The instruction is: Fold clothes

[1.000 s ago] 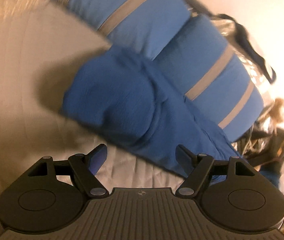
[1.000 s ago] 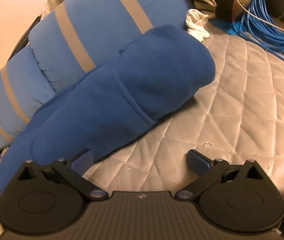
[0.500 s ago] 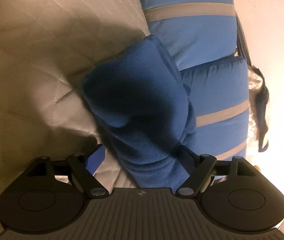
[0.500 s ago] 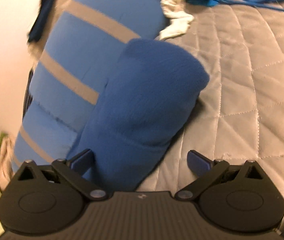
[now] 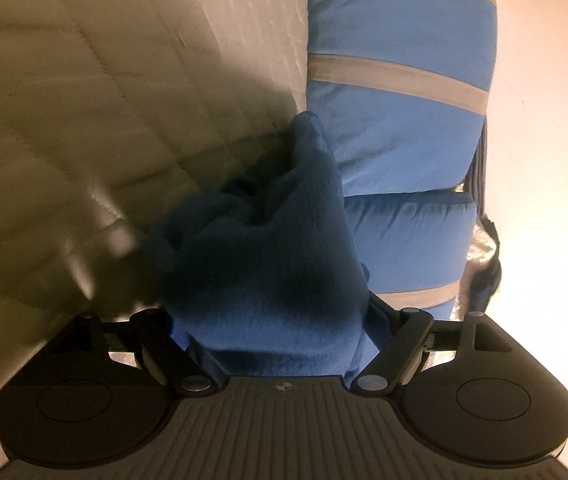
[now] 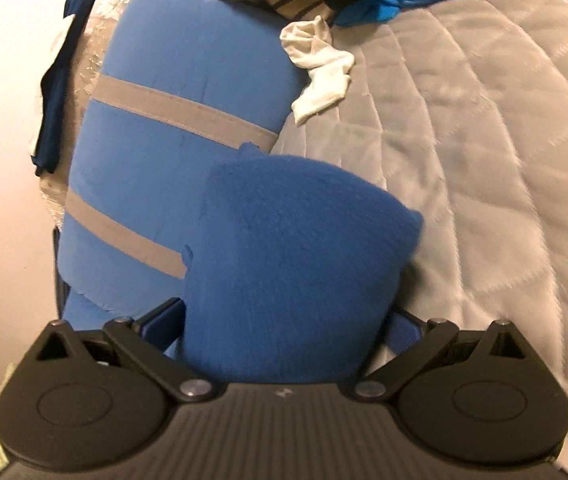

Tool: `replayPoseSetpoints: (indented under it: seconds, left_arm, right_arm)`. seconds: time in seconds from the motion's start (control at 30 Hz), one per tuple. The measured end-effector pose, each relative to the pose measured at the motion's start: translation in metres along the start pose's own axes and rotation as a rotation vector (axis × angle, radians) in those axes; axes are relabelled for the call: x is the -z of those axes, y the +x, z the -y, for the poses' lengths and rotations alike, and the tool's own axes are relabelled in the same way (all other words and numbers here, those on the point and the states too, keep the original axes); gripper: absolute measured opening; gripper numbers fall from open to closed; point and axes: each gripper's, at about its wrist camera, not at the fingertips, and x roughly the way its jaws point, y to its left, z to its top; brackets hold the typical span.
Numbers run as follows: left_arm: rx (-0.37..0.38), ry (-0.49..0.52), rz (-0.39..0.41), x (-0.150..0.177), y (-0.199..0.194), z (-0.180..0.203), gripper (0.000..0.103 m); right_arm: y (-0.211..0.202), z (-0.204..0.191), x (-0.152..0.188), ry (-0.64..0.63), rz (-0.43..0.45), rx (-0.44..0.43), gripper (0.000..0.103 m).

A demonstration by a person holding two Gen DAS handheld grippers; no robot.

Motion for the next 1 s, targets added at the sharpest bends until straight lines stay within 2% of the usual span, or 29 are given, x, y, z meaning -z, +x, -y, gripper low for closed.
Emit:
replayPoseSetpoints:
  seconds: [0.1, 0.13, 0.17, 0.2, 0.3, 0.5, 0.7, 1.0]
  left_arm:
    - [0.007, -0.019, -0.026, -0.006, 0.003, -0.004, 0.073]
    - [0.002, -0.023, -0.037, -0.008, 0.003, -0.005, 0.061]
    - [-0.009, -0.029, -0.048, -0.01, 0.004, -0.006, 0.044]
    - [-0.026, -0.028, -0.055, -0.01, 0.003, -0.007, 0.039]
    - [-0.062, 0.011, -0.069, -0.011, 0.002, -0.004, 0.032]
    - [-0.124, 0.026, -0.074, -0.007, -0.008, 0.007, 0.028]
    - [-0.181, 0.038, -0.097, 0.0, -0.031, 0.011, 0.027]
    - [-0.292, 0.099, -0.118, 0.01, -0.076, 0.023, 0.027]
  right_arm:
    - [0.008, -0.004, -0.003, -0.017, -0.013, 0.007, 0.101]
    - [0.01, -0.004, -0.003, -0.023, -0.022, 0.009, 0.1]
    - [0.01, -0.004, -0.004, -0.026, -0.031, 0.009, 0.09]
    - [0.009, -0.004, -0.005, -0.028, -0.045, 0.021, 0.069]
    - [0.006, 0.0, -0.007, -0.016, -0.078, 0.035, 0.054]
    - [-0.004, 0.001, -0.006, -0.009, -0.094, 0.033, 0.045]
    - [-0.024, 0.005, -0.003, 0.023, -0.112, 0.043, 0.044]
    - [-0.092, -0.007, 0.025, 0.054, -0.15, 0.177, 0.044]
